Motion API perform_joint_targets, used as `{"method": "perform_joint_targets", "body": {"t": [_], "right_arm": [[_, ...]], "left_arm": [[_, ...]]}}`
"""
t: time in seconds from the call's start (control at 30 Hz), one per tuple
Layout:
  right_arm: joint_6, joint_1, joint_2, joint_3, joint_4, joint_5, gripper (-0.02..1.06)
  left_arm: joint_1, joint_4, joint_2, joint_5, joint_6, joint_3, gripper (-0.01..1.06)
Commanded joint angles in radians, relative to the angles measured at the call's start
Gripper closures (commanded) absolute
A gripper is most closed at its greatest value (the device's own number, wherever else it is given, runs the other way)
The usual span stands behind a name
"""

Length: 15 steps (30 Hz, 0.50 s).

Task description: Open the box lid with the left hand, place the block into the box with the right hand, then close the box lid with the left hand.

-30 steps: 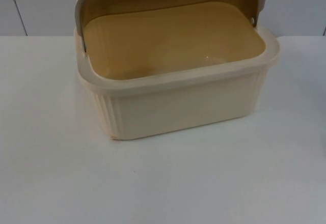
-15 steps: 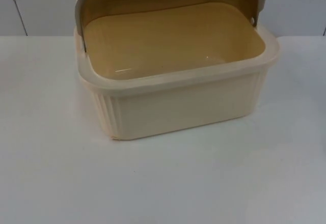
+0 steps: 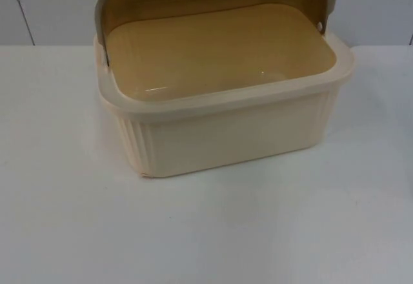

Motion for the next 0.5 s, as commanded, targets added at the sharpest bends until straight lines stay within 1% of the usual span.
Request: {"method": "perform_joint_targets", "body": {"t": [0.0, 0.13, 0.27, 0.3, 0.33, 0.37, 0.4, 0.43, 0.47], "right_arm": [[0.001, 0.005, -0.001, -0.007, 0.001, 0.0, 0.0], [0.001, 0.005, -0.001, -0.007, 0.001, 0.007, 0.0], [0.001, 0.005, -0.001, -0.007, 0.001, 0.007, 0.0], [0.001, 0.005, -0.001, -0.007, 0.001, 0.007, 0.0], [0.001, 0.005, -0.001, -0.007, 0.001, 0.007, 0.0], [0.001, 0.005, -0.001, -0.007, 0.001, 0.007, 0.0], [0.001, 0.005, -0.001, -0.007, 0.001, 0.007, 0.0], [0.001, 0.005, -0.001, -0.007, 0.001, 0.007, 0.0], [0.001, 0.005, -0.001, -0.007, 0.001, 0.007, 0.0]], "left_arm": [[0.005, -0.004, -0.018, -0.042, -0.003, 0.027, 1.05], [0.005, 0.058, -0.019, -0.06, -0.003, 0.044, 1.05], [0.005, 0.063, -0.019, -0.068, -0.003, 0.051, 1.05], [0.005, 0.06, -0.019, -0.07, -0.003, 0.051, 1.04], [0.005, 0.052, -0.019, -0.079, -0.003, 0.051, 1.0], [0.005, 0.04, -0.019, -0.084, -0.003, 0.051, 0.91], [0.005, 0.029, -0.019, -0.086, -0.006, 0.051, 0.75], [0.005, 0.018, -0.019, -0.088, -0.008, 0.051, 0.65], [0.005, -0.003, -0.019, -0.088, -0.008, 0.051, 0.45]]}}
